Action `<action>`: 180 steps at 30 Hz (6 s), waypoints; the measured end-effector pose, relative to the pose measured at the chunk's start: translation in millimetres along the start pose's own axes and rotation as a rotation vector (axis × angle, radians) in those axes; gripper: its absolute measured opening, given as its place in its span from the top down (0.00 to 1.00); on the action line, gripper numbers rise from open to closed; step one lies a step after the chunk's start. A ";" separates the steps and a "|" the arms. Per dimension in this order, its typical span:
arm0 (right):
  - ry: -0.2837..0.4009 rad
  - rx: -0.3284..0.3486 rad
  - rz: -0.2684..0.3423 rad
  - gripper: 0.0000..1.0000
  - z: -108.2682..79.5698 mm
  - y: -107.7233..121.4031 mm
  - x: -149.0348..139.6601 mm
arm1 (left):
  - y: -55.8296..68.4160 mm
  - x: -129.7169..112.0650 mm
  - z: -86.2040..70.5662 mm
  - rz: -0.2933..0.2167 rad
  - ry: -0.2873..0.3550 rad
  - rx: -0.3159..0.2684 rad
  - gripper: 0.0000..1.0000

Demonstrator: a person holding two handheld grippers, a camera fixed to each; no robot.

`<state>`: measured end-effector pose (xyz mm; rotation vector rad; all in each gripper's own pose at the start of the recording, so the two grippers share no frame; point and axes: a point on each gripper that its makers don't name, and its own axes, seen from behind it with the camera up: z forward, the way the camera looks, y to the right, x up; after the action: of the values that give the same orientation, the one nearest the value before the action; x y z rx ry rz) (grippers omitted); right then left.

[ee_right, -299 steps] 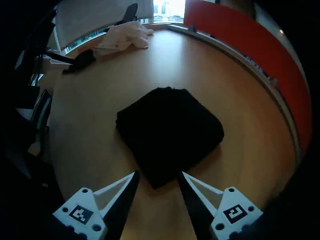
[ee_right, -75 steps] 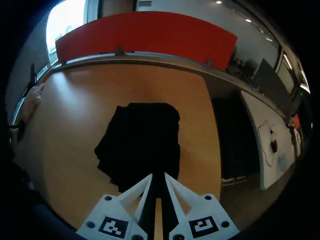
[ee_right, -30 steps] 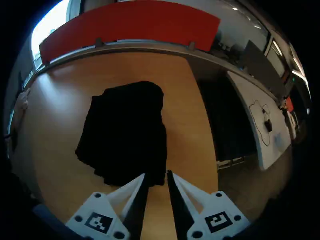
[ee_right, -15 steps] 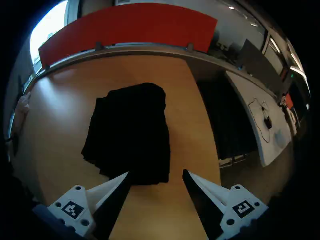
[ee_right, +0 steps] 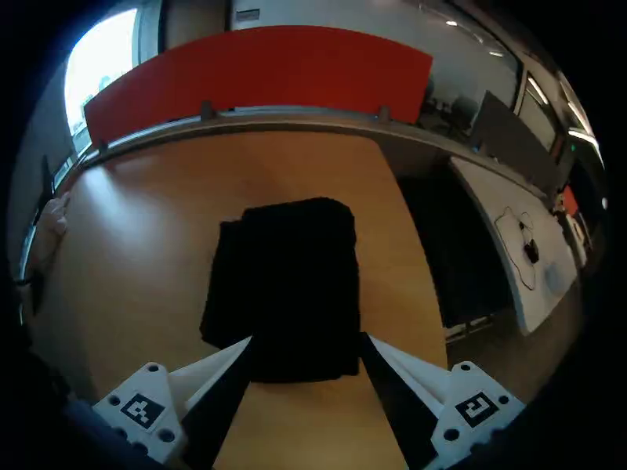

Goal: Fold towel

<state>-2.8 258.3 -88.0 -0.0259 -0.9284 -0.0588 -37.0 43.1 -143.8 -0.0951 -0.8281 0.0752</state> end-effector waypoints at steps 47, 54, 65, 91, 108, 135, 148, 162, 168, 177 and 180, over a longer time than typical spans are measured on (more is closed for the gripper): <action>0.511 0.055 0.052 0.06 -65.4 -137.7 127.3 | -19.7 56.7 0.4 -0.075 0.183 -0.007 0.22; 0.594 0.012 0.036 0.06 -79.3 -146.5 143.3 | -25.5 71.4 -1.9 -0.091 0.239 0.003 0.22; 0.664 0.013 0.011 0.06 -92.7 -183.2 159.2 | -39.2 115.0 -12.0 -0.094 0.393 0.034 0.22; 0.796 0.065 0.023 0.06 -114.7 -276.2 202.3 | -72.6 195.7 -41.9 -0.048 0.663 0.127 0.22; 0.794 0.073 0.054 0.06 -125.8 -280.4 199.2 | -56.1 198.8 -36.8 -0.055 0.701 0.078 0.22; 0.885 0.082 0.102 0.06 -136.7 -283.3 180.6 | -52.9 146.6 9.0 0.000 0.823 0.099 0.22; 0.877 0.084 0.067 0.06 -112.8 -290.7 174.3 | -58.9 124.4 46.3 -0.031 0.849 0.105 0.22; 0.870 0.094 0.015 0.06 -89.3 -306.9 173.5 | -62.9 114.3 68.8 -0.047 0.883 0.110 0.22; 0.864 0.097 0.012 0.06 -86.2 -305.2 172.1 | -60.8 109.1 77.0 -0.008 0.865 0.128 0.22; 0.851 0.099 0.022 0.06 -83.1 -301.4 168.4 | -58.9 105.4 87.3 -0.014 0.837 0.115 0.22; 0.845 0.101 0.021 0.06 -81.1 -302.0 167.4 | -60.6 104.9 88.9 -0.017 0.831 0.117 0.22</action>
<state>143.4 -53.6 -3.5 0.0792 -0.0849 -0.0001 -30.1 -1.4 -0.4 -0.0036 0.0059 0.0601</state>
